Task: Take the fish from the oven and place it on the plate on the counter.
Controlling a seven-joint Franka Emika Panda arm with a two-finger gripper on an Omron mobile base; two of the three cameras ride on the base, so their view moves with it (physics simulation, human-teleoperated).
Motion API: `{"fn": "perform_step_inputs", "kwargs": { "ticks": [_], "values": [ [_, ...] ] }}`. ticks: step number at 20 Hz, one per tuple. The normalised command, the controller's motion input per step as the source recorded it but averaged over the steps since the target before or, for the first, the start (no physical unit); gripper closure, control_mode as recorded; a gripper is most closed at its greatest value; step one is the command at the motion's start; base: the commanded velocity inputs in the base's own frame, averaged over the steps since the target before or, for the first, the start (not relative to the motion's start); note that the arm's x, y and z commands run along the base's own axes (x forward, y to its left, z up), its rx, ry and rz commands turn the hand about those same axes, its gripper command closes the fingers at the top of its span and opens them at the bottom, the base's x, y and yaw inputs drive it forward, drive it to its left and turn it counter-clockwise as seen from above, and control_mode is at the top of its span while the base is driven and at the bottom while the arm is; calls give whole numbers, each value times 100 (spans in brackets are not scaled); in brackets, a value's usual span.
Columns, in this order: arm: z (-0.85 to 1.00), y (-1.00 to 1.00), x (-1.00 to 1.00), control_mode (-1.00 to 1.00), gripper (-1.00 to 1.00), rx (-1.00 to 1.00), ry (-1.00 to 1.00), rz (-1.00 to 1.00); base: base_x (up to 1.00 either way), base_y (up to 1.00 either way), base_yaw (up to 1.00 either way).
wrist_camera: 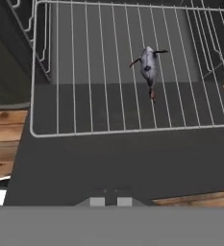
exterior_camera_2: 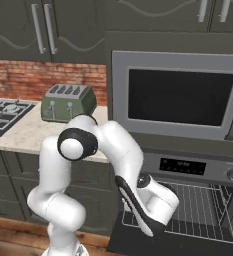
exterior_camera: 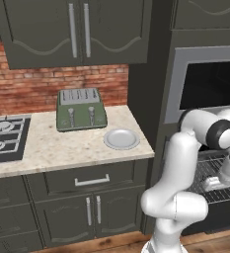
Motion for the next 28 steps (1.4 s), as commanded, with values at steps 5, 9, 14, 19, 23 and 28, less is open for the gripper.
{"fn": "perform_step_inputs", "kwargs": {
  "ticks": [5,9,14,19,23,28],
  "values": [
    [0,-91,-5,-100,-100,21,-16,0,0,0,0],
    [3,-53,-51,-100,-100,13,-32,0,0,0,0],
    [18,-41,-53,-100,-100,15,-39,-1,0,0,0],
    [29,-28,-89,-100,-100,15,-58,7,0,0,0],
    [67,-31,-84,-100,-100,12,-61,15,0,0,0],
    [58,-67,-55,-100,-100,20,-39,21,0,0,0]
  ]
}}
